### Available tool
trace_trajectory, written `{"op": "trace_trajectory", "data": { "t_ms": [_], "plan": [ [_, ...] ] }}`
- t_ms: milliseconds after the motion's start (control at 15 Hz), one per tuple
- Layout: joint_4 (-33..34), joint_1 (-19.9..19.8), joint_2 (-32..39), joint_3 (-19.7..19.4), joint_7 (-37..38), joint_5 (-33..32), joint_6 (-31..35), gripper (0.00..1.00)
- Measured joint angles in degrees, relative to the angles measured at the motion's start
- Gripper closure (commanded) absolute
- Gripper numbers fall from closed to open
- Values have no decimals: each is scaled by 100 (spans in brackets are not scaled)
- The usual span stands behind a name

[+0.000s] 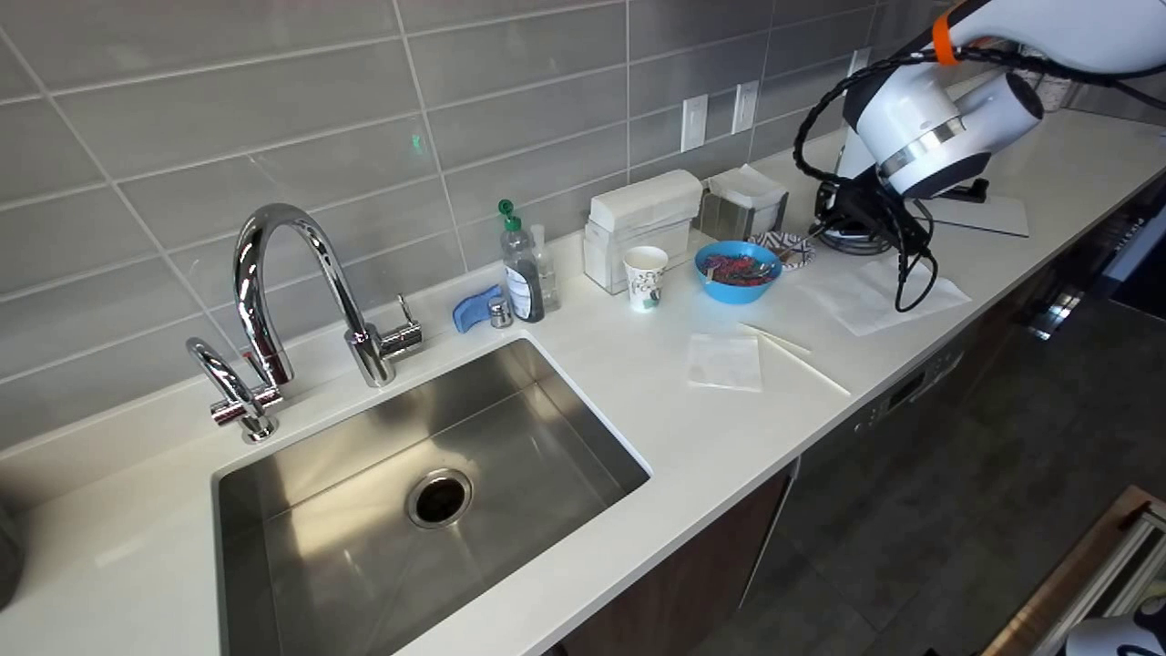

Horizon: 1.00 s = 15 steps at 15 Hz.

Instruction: Pick up the spoon from the cup and put it in the bowl

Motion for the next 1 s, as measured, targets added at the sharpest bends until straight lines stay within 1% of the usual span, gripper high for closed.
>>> {"op": "trace_trajectory", "data": {
  "t_ms": [467, 733, 1000],
  "plan": [
    [222, 18, 308, 293, -432, 511, 628, 99],
    [356, 41, 455, 456, -483, 738, 898, 99],
    [410, 55, 533, 539, -475, 866, 1025, 99]
  ]
}}
